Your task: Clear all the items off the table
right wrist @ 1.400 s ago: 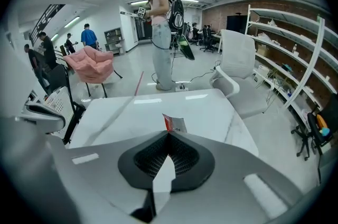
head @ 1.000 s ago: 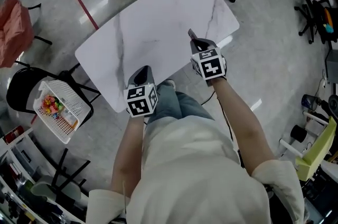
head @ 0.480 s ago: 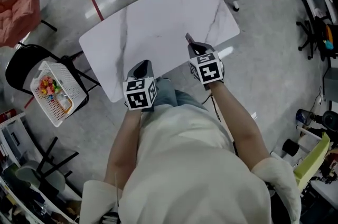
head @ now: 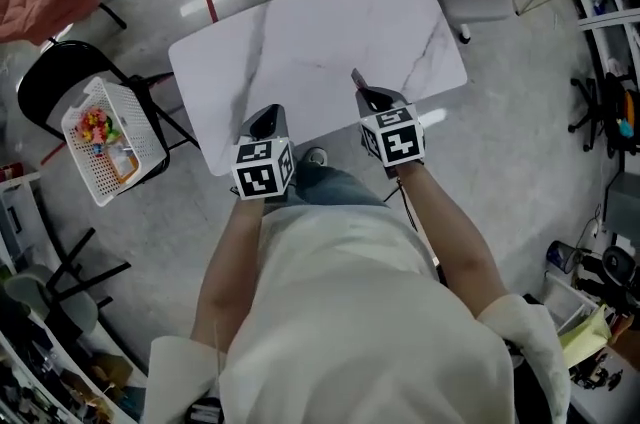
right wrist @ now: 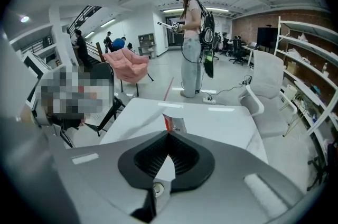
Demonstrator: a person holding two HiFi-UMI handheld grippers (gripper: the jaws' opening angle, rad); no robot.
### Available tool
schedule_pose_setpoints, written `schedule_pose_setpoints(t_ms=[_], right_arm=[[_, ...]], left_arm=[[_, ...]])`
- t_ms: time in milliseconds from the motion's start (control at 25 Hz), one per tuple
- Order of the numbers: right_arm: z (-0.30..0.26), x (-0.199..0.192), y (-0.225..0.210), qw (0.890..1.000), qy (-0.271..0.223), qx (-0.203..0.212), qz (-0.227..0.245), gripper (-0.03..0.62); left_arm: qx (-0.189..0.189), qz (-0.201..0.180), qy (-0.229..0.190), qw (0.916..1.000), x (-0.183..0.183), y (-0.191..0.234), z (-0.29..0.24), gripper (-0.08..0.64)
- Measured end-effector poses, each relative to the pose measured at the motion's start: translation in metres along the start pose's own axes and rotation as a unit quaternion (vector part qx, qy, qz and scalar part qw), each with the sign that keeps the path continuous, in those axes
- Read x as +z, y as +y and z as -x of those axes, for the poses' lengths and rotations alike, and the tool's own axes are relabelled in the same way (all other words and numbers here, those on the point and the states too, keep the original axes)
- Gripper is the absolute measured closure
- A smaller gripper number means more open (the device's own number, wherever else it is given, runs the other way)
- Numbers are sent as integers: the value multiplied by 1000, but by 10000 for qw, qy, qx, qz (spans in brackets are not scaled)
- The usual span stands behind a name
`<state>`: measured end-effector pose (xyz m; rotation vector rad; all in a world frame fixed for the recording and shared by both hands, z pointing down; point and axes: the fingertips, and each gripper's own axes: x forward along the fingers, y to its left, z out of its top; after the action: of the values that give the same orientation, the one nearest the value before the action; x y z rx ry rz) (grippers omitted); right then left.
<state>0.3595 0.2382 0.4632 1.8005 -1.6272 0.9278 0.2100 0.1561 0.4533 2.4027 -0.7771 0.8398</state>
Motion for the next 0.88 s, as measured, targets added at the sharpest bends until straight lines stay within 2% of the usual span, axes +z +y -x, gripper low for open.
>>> schedule_pose_setpoints(t_ms=[280, 880], right_arm=[[-14, 17, 40, 9995, -3, 206, 227, 594], [-44, 69, 171, 9925, -37, 809, 920, 593]], left_arm=[[186, 157, -95, 9997, -8, 31, 28, 551], [825, 734, -276, 9935, -27, 147, 102, 551]])
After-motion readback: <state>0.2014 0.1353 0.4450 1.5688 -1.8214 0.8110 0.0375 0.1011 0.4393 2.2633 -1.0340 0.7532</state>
